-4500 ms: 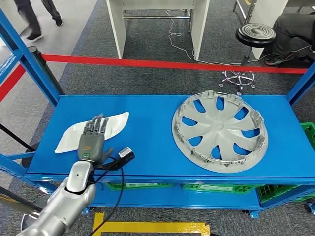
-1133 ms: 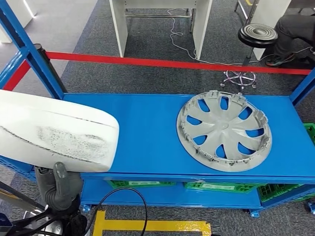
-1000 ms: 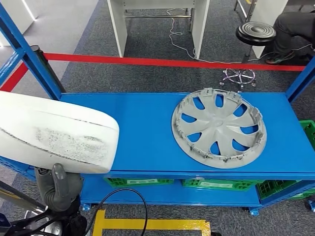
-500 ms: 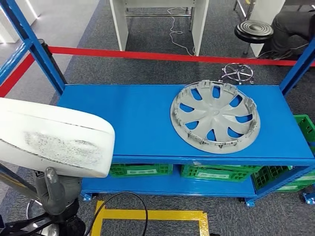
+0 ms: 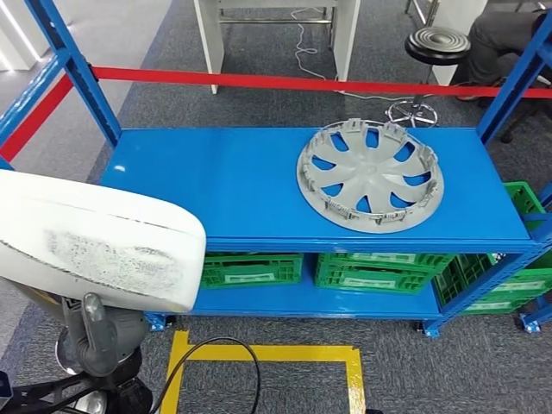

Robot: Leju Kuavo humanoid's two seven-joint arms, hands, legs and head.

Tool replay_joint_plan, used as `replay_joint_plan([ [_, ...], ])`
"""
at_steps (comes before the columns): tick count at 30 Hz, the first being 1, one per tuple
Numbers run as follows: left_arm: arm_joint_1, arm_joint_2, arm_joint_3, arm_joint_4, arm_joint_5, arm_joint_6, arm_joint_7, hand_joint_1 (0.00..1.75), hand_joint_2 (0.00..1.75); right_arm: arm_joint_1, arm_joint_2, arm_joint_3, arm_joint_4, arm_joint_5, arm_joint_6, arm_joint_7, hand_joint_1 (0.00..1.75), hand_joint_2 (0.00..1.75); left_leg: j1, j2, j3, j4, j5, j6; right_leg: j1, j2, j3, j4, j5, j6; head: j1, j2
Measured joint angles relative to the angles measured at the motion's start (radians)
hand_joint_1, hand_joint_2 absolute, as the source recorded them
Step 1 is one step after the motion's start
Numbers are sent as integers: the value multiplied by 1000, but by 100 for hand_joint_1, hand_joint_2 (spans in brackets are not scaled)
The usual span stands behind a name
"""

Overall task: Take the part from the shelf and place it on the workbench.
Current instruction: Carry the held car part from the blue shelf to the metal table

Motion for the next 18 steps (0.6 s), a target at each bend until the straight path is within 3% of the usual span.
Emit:
replay_joint_plan([
  [2, 0, 1, 0, 1, 0, -4, 0, 175, 175, 1, 0, 0, 1, 2, 1, -1, 0, 0, 4, -2, -8, 13, -17, -10, 1, -6, -18, 1, 15, -19, 0, 0],
  [4, 1, 2, 0, 1, 1, -7, 0, 175, 175, 0, -1, 0, 2, 3, 1, -2, 0, 0, 8, -3, -28, 84, -105, -20, 0, -12, -41, 0, 37, -35, -3, 0],
  [6, 1, 3, 0, 3, 2, -8, 1, 175, 175, 1, -1, 0, 1, 5, 1, -6, 0, 0, 9, -3, -48, 210, -202, -26, 3, -14, -65, 2, 62, -39, -5, 0],
  [7, 1, 4, 0, 4, 3, -8, 1, 175, 175, 1, -1, 0, 1, 7, 0, -8, 0, 0, 10, -3, -49, 260, -219, -27, 4, -16, -79, 4, 74, -39, -5, 0],
  [8, 1, 4, 0, 6, 4, -9, 2, 175, 175, 1, -2, 0, 1, 9, -2, -10, 0, 0, 10, -3, -37, 282, -214, -27, 5, -16, -94, 6, 86, -38, -5, 0],
  [9, 1, 5, 0, 8, 4, -9, 3, 175, 175, 2, -2, 0, 1, 10, -4, -12, 0, 0, 10, -3, -10, 266, -191, -25, 5, -17, -111, 10, 96, -37, -5, 0],
  [11, 0, 4, 0, 11, 5, -11, 3, 175, 175, 2, -2, 0, 1, 12, -6, -14, 0, 0, 10, -3, 85, 139, -149, -19, 6, -17, -139, 17, 113, -32, -5, 0],
  [13, 0, 4, 1, 11, 6, -12, 4, 175, 175, 2, -2, 0, 1, 13, -7, -15, 0, 0, 7, -4, 168, 4, -151, -12, 7, -16, -154, 23, 128, -22, -4, 0],
  [14, 0, 3, 1, 11, 6, -11, 4, 175, 175, 2, -2, 0, 1, 13, -7, -16, 0, 0, 4, -5, 185, -30, -159, -8, 7, -16, -158, 23, 137, -16, -4, 0],
  [16, 0, 3, 2, 12, 5, -10, 6, 175, 175, 2, -2, 0, 2, 12, -7, -18, 0, 0, 2, -4, 180, -40, -151, 2, 4, -16, -162, 22, 150, -3, -4, 0],
  [17, 0, 2, 2, 12, 4, -8, 8, 175, 175, 3, -2, 0, 2, 12, -7, -19, 0, 0, 2, -3, 173, -42, -141, 9, 3, -15, -167, 28, 140, 2, -4, 0],
  [18, 0, 1, 2, 12, 3, -7, 10, 175, 175, 3, -2, 0, 2, 12, -7, -20, 0, 0, 3, -1, 162, -44, -130, 17, 2, -13, -177, 49, 111, 6, -2, 0],
])
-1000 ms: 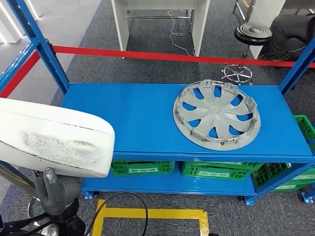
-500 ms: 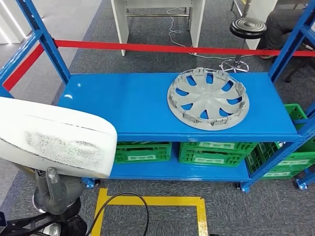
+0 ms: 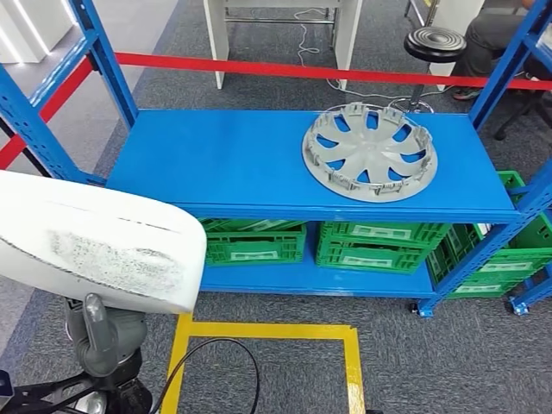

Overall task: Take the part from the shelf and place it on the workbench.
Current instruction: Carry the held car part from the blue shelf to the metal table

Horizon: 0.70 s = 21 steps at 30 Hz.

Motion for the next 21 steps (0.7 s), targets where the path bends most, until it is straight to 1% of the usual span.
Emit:
replay_joint_plan([
  [1, 0, -1, 0, 0, 0, 1, 2, 175, 175, 0, 0, 0, 0, 0, 0, -1, 0, 0, 1, 2, -13, -2, 13, 7, -1, 2, -15, 41, -46, 3, 1, 0],
  [2, 0, -1, 1, 1, -1, 1, 3, 175, 175, 0, 0, 0, 0, 0, 0, -1, 0, 0, -1, 3, -28, -2, 25, 11, 0, 4, -32, 99, -101, 6, 2, 0],
  [3, 1, -2, 1, 2, -1, 1, 4, 175, 175, 1, -1, 0, 0, 0, 0, -1, 0, 0, -3, 4, -44, -1, 37, 13, 0, 5, -48, 165, -145, 8, 3, 0],
  [4, 1, -2, 2, 3, -1, 1, 4, 175, 175, 1, -1, 0, 0, 0, 0, -1, 0, 0, -5, 4, -61, 0, 50, 14, 0, 5, -56, 223, -166, 10, 3, 0],
  [5, 1, -2, 2, 4, -1, 1, 4, 175, 175, 1, -1, 0, 0, 0, 0, -1, 0, 0, -6, 4, -78, 2, 63, 13, 0, 5, -51, 255, -160, 10, 3, 0],
  [6, 1, -2, 3, 5, -2, 1, 4, 175, 175, 2, -1, 0, 0, 0, -1, -1, 0, 0, -7, 4, -96, 4, 75, 12, 0, 5, -31, 256, -134, 10, 3, 0],
  [7, 1, -2, 3, 6, -4, 1, 4, 175, 175, 2, -1, 0, 0, 0, -3, -1, 0, 0, -7, 4, -113, 8, 87, 10, 0, 5, 7, 221, -102, 9, 3, 0],
  [8, 1, -2, 3, 7, -7, 1, 4, 175, 175, 1, -1, 0, 0, 1, -6, 1, 0, 0, -7, 4, -129, 13, 97, 7, 0, 5, 60, 155, -81, 7, 3, 0],
  [9, 1, -2, 3, 7, -11, 2, 5, 175, 175, 0, -1, 0, 0, 2, -10, 3, 0, 0, -9, 3, -142, 20, 105, 4, 1, 6, 121, 72, -80, 4, 4, 0],
  [10, 1, -2, 4, 8, -19, 6, 6, 175, 175, -1, -1, 0, 0, 4, -13, 5, 0, 0, -10, 3, -151, 26, 113, -1, 2, 6, 170, 0, -92, 0, 3, 0],
  [11, 1, -1, 4, 8, -29, 12, 7, 175, 175, -2, -1, 0, 0, 6, -15, 6, 0, 0, -10, 3, -157, 30, 121, -5, 4, 7, 199, -50, -108, -4, 3, 0],
  [12, 0, -1, 3, 10, -39, 19, 7, 175, 175, -2, -1, 0, 0, 8, -16, 7, 0, 0, -10, 4, -160, 31, 130, -10, 6, 8, 210, -75, -116, -9, 2, 0],
  [13, 0, 0, 3, 11, -49, 27, 7, 175, 175, -1, -1, 0, 0, 11, -16, 7, 0, 0, -9, 4, -162, 30, 138, -15, 6, 7, 202, -79, -114, -17, 2, 0],
  [14, 0, 0, 3, 13, -56, 32, 7, 175, 175, -1, -1, 0, 1, 13, -16, 8, 0, 0, -7, 3, -167, 33, 134, -21, 6, 5, 192, -79, -106, -25, 3, 0],
  [15, 0, 1, 3, 15, -61, 36, 7, 175, 175, -1, -1, 0, 1, 15, -16, 8, 0, 0, -5, 1, -174, 48, 112, -28, 5, 3, 183, -80, -97, -35, 1, 0],
  [16, 0, 3, 3, 17, -65, 38, 7, 175, 175, -1, -2, 0, 1, 18, -16, 8, 0, 0, -3, 0, -184, 83, 71, -34, 4, 1, 172, -82, -87, -42, 0, 0],
  [17, 0, 4, 3, 19, -68, 40, 6, 175, 175, -1, -2, 0, 1, 20, -15, 8, 0, 0, -1, -1, -197, 137, 16, -40, 5, -1, 160, -81, -78, -47, -2, 0],
  [18, 0, 5, 3, 21, -70, 42, 6, 175, 175, -1, -2, 0, 1, 23, -14, 8, 0, 0, 2, -1, -210, 204, -32, -44, 5, -3, 148, -81, -69, -49, -4, 0],
  [19, 0, 6, 3, 23, -72, 44, 6, 175, 175, 0, -2, 0, 1, 25, -13, 8, 0, 0, 4, -1, -218, 268, -60, -48, 6, -7, 139, -79, -59, -50, -4, 0],
  [20, 0, 7, 3, 25, -73, 46, 6, 175, 175, 0, -2, 0, 1, 27, -13, 8, 0, 0, 5, -1, -217, 310, -63, -50, 6, -11, 130, -78, -50, -50, -4, 0],
  [21, 0, 8, 3, 26, -73, 47, 6, 175, 175, 1, -2, 0, 1, 30, -13, 10, 0, 0, 6, 0, -204, 319, -45, -51, 6, -17, 121, -75, -42, -49, -4, 0],
])
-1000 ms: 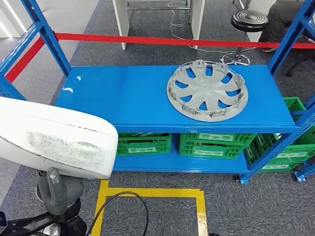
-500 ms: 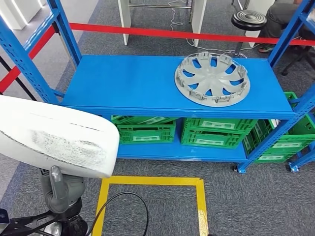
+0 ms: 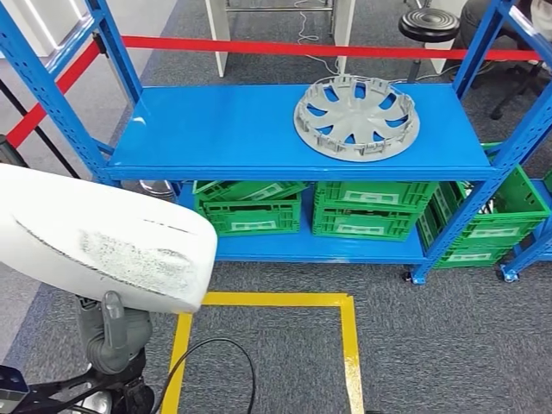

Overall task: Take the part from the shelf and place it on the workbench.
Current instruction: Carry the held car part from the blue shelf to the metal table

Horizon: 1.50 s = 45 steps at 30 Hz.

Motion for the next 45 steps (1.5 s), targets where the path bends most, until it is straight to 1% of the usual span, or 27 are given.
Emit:
replay_joint_plan([
  [1, 0, 1, 0, 1, 0, 1, 0, 175, 175, 1, 0, 0, 0, 3, 0, 2, 0, 0, 1, 2, 31, -32, 27, 0, 0, -7, -7, 3, 7, 1, 0, 0],
  [2, 0, 2, 0, 2, 0, 1, -1, 175, 175, 2, 0, 0, 0, 6, 0, 3, 0, 0, 1, 13, 81, -102, 52, 3, 0, -13, -14, 6, 12, 4, 0, 0],
  [4, -2, 2, 0, 2, 0, 1, -2, 175, 175, 5, 0, 0, 0, 9, 0, 4, 0, 0, -5, 45, 175, -254, 65, 11, 3, -30, -23, 12, 18, 11, 1, 0],
  [6, -3, 3, 0, 2, 1, 0, -4, 175, 175, 5, 0, 1, 0, 10, -1, 4, 0, 0, -12, 57, 203, -319, 54, 21, 6, -49, -27, 14, 24, 21, 1, 0],
  [8, -1, 4, 0, 2, 0, 1, -5, 175, 175, 3, 0, 1, 0, 11, -1, 4, 0, 0, -10, 39, 196, -330, 58, 36, 5, -58, -34, 18, 24, 31, 0, 0],
  [9, -1, 4, 0, 2, -1, 1, -5, 175, 175, 2, 0, 1, 0, 11, -1, 4, 0, 0, -8, 29, 192, -334, 64, 44, 5, -46, -43, 33, 11, 36, 1, 0],
  [11, 0, 4, -1, 2, -4, 2, -6, 175, 175, 3, 0, 1, 0, 12, -1, 4, 0, 0, -6, 13, 183, -336, 76, 58, 3, -3, -87, 126, -50, 44, 3, 0],
  [13, 1, 4, -2, 2, -6, 2, -7, 175, 175, 6, 0, 1, 0, 12, -1, 4, 0, 0, -9, -4, 170, -332, 83, 63, 2, 18, -148, 269, -115, 46, 3, 0],
  [14, 1, 4, -2, 2, -8, 2, -8, 175, 175, 7, 0, 1, 0, 12, 0, 5, 0, 0, -11, -14, 164, -329, 85, 64, 3, 21, -165, 313, -127, 45, 2, 0],
  [15, 1, 4, -2, 2, -9, 3, -9, 175, 175, 9, 0, 1, 0, 12, 0, 7, 0, 0, -12, -26, 159, -324, 87, 64, 3, 23, -163, 317, -118, 44, 2, 0],
  [17, 1, 4, -2, 2, -12, 3, -13, 175, 175, 9, 0, 1, 0, 13, 0, 12, 0, 0, -12, -49, 154, -316, 87, 63, 2, 38, -102, 210, -56, 38, 3, 0],
  [18, 1, 4, -2, 2, -14, 4, -15, 175, 175, 9, 0, 1, 0, 14, 0, 14, 0, 0, -13, -60, 151, -311, 87, 61, 1, 61, -62, 138, -30, 35, 3, 0],
  [19, 0, 4, -3, 2, -15, 3, -16, 175, 175, 9, 0, 1, 0, 15, 0, 15, 0, 0, -13, -71, 146, -305, 87, 57, -1, 81, -30, 79, -15, 32, 2, 0],
  [21, -1, 4, -5, 2, -18, 3, -17, 175, 175, 9, 0, 1, 0, 17, 1, 17, 0, 0, -12, -91, 132, -297, 91, 46, -3, 103, -5, 33, -15, 29, 2, 0],
  [23, 0, 5, -6, 2, -19, 3, -17, 175, 175, 9, 0, 1, 0, 20, 2, 18, 0, 0, -10, -106, 121, -292, 94, 35, -5, 82, -6, 30, -12, 23, 2, 0],
  [25, -1, 6, -6, 2, -20, 3, -17, 175, 175, 9, 0, 1, 0, 23, 1, 18, 0, 0, -12, -80, 101, -251, 64, 24, -9, 56, -6, 24, -7, 14, -3, 0],
  [28, -4, 9, -7, 4, -21, 2, -16, 175, 175, 11, 0, 1, 1, 23, 2, 19, 0, 0, -5, -25, 20, -65, -31, 7, -7, 11, -6, 23, -7, 7, -10, 0],
  [29, -4, 10, -8, 5, -21, 2, -15, 175, 175, 11, 0, 1, 1, 23, 3, 20, 0, 0, -2, -21, 0, -17, -45, 3, -7, -3, -7, 24, -8, 6, -10, 0],
  [30, -4, 11, -8, 6, -21, 2, -14, 175, 175, 11, 0, 1, 1, 23, 4, 22, 0, 0, 1, -18, -5, -4, -39, 1, -7, -17, -7, 24, -8, 6, -10, 0],
  [32, -4, 13, -8, 8, -22, 2, -11, 175, 175, 9, 0, 1, 1, 23, 8, 23, 0, 0, 4, -3, 42, -97, 23, 1, -6, -42, -5, 25, -11, 8, -10, 0],
  [34, -6, 14, -9, 8, -27, 2, -11, 175, 175, 8, 0, 1, 1, 24, 13, 24, 0, 0, -4, 49, 109, -236, 77, 9, -3, -61, -2, 26, -15, 14, -10, 0],
  [36, -9, 15, -10, 8, -37, 2, -11, 175, 175, 8, 0, 1, 1, 24, 15, 25, 0, 0, -15, 83, 131, -292, 85, 21, 2, -82, -1, 28, -18, 21, -10, 0],
  [38, -9, 17, -10, 9, -41, 2, -11, 175, 175, 7, 0, 1, 1, 24, 15, 25, 0, 0, -15, 62, 124, -296, 89, 34, 3, -105, 0, 29, -21, 30, -9, 0],
  [40, -11, 18, -11, 9, -43, 2, -11, 175, 175, 5, 0, 1, 0, 25, 15, 25, 0, 0, -10, 38, 124, -305, 97, 48, -1, -74, -11, 57, -47, 39, -7, 0],
  [42, -13, 18, -12, 10, -54, 8, -12, 175, 175, 5, 0, 1, 1, 24, 14, 25, 0, 0, -7, 14, 123, -308, 103, 57, -4, -9, -61, 165, -107, 44, -1, 0],
  [44, -14, 19, -15, 13, -76, 26, -12, 175, 175, 8, 0, 2, 1, 24, 15, 28, 0, 0, -7, -13, 119, -307, 105, 60, -4, 19, -126, 296, -155, 45, 3, 0],
  [45, -14, 20, -15, 15, -87, 35, -12, 175, 175, 9, 0, 1, 1, 24, 15, 30, 0, 0, -8, -28, 119, -305, 105, 60, -4, 22, -142, 324, -153, 46, 3, 0],
])
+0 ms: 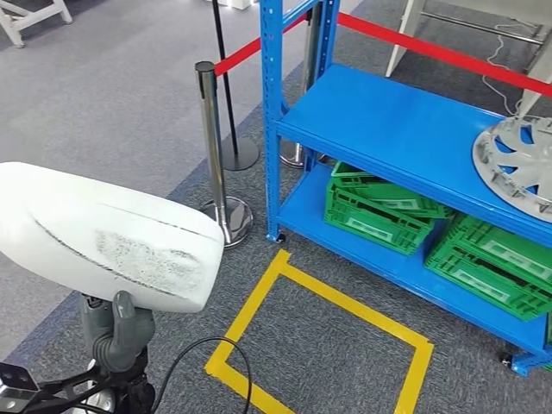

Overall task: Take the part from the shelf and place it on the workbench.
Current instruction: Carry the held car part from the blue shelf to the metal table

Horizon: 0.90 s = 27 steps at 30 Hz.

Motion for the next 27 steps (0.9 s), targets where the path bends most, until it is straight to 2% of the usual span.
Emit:
replay_joint_plan([
  [1, 0, 0, -1, 2, -7, 6, 0, 175, 175, 1, 0, 0, 0, 0, 0, 2, 0, 0, 0, -15, 0, 3, 0, 0, 0, 2, 4, -15, 22, 0, 0, 0],
  [2, 0, 1, -1, 4, -12, 10, 0, 175, 175, 1, 0, 0, 0, 0, 0, 3, 0, 0, 1, -30, 0, 7, -1, -2, -1, 9, 28, -68, 60, -1, 0, 0],
  [3, -1, 1, -2, 5, -15, 12, 0, 175, 175, 1, 0, 0, 0, 0, 0, 3, 0, 0, 2, -43, -1, 12, -3, -5, -4, 29, 59, -138, 94, 0, 0, 0],
  [4, -2, 1, -3, 6, -17, 13, -1, 175, 175, 1, 0, 0, 0, 0, 1, 3, 0, 0, 1, -56, -5, 20, -5, -9, -8, 55, 89, -203, 117, 0, 0, 0],
  [5, -3, 1, -4, 7, -18, 15, -3, 175, 175, 0, 0, 0, 0, 1, 1, 2, 0, 0, 1, -68, -10, 26, -7, -14, -12, 76, 110, -246, 128, 0, 0, 0],
  [6, -4, 1, -6, 7, -19, 17, -5, 175, 175, 0, 0, 0, 0, 1, 2, 2, 0, 0, 1, -78, -17, 31, -6, -20, -13, 90, 120, -264, 127, -2, 0, 0],
  [7, -5, 2, -8, 8, -18, 19, -6, 175, 175, -1, 0, 0, 0, 2, 2, 2, 0, 0, 1, -90, -23, 34, -4, -26, -12, 87, 122, -266, 125, -6, 0, 0],
  [8, -5, 2, -10, 8, -15, 19, -8, 175, 175, -1, 0, 0, 0, 3, 3, 1, 0, 0, 3, -101, -28, 34, -1, -32, -12, 75, 122, -264, 127, -12, 0, 0],
  [9, -4, 3, -11, 7, -11, 19, -9, 175, 175, -2, 0, 0, 0, 4, 3, 1, 0, 0, 3, -98, -32, 38, -3, -37, -12, 62, 122, -265, 130, -17, 0, 0],
  [10, -4, 3, -12, 7, -5, 19, -9, 175, 175, -1, 0, 0, 0, 5, 3, 1, 0, 0, 3, -81, -41, 56, -15, -42, -13, 48, 123, -267, 132, -23, -3, 0],
  [11, -4, 2, -12, 7, 2, 19, -10, 175, 175, 0, 0, 0, 0, 6, 4, 1, 0, 0, 2, -55, -58, 94, -39, -47, -13, 33, 123, -269, 133, -28, -5, 0],
  [12, -4, 2, -12, 7, 7, 19, -10, 175, 175, 1, -1, 0, 1, 7, 4, 1, 0, 0, 3, -24, -82, 152, -72, -52, -12, 17, 123, -269, 133, -32, -8, 0],
  [13, -5, 1, -12, 7, 12, 20, -10, 175, 175, 2, -1, 0, 1, 7, 3, 1, 0, 0, 4, -3, -112, 223, -107, -56, -10, 1, 123, -269, 132, -34, -10, 0],
  [14, -4, 0, -12, 7, 15, 21, -10, 175, 175, 3, -1, 0, 1, 8, 3, 1, 0, 0, 7, 6, -139, 286, -132, -59, -9, -15, 123, -269, 131, -36, -10, 0],
  [15, -3, -1, -12, 7, 16, 23, -10, 175, 175, 4, -1, 0, 0, 8, 3, 1, 0, 0, 8, 10, -154, 321, -139, -61, -8, -31, 123, -268, 129, -36, -10, 0],
  [16, -2, -1, -12, 7, 16, 24, -10, 175, 175, 3, -1, 0, 0, 9, 3, 1, 0, 0, 9, 13, -150, 318, -127, -60, -7, -46, 124, -268, 128, -37, -10, 0],
  [17, -2, -1, -12, 7, 17, 24, -10, 175, 175, 2, -1, 0, 0, 9, 3, 1, 0, 0, 9, 18, -126, 274, -98, -58, -7, -59, 126, -268, 127, -37, -10, 0],
  [18, -2, -2, -11, 6, 17, 24, -10, 175, 175, 1, -1, 0, 0, 10, 3, 1, 0, 0, 7, 31, -89, 203, -61, -53, -6, -71, 129, -269, 125, -36, -10, 0],
  [20, -3, -4, -11, 4, 17, 24, -10, 175, 175, 0, -1, 0, 0, 10, 4, 0, 0, 0, -4, 82, -26, 76, -19, -39, -2, -92, 133, -268, 120, -30, -10, 0],
  [21, -3, -5, -11, 4, 17, 24, -10, 175, 175, 0, -1, 0, 0, 11, 4, 0, 0, 0, -10, 100, -13, 46, -16, -34, 0, -103, 134, -268, 118, -26, -10, 0],
  [22, -3, -6, -11, 3, 17, 24, -10, 175, 175, -1, -1, 0, 0, 11, 4, 0, 0, 0, -14, 105, -12, 37, -20, -30, 2, -115, 135, -268, 117, -22, -10, 0],
  [23, -2, -7, -11, 3, 18, 24, -10, 175, 175, -2, -1, 0, 0, 11, 4, 0, 0, 0, -15, 94, -15, 32, -19, -27, 3, -127, 138, -270, 116, -17, -10, 0],
  [24, 0, -8, -11, 2, 18, 24, -10, 175, 175, -3, -1, 0, 0, 12, 4, 0, 0, 0, -12, 81, -14, 28, -15, -22, 2, -129, 139, -270, 111, -12, -9, 0],
  [25, 1, -9, -11, 0, 18, 24, -10, 175, 175, -4, -1, 0, 0, 12, 4, -1, 0, 0, -9, 69, -12, 22, -12, -17, 1, -113, 137, -260, 101, -7, -8, 0],
  [26, 0, -11, -11, -2, 19, 24, -10, 175, 175, -4, -1, 0, 0, 13, 4, -1, 0, 0, -5, 56, -9, 17, -7, -11, 0, -85, 125, -231, 81, -3, -6, 0],
  [27, -1, -13, -11, -3, 19, 24, -10, 175, 175, -3, -1, 0, 0, 13, 3, -2, 0, 0, -1, 44, -8, 14, -4, -6, -1, -50, 99, -178, 52, 0, -3, 0],
])
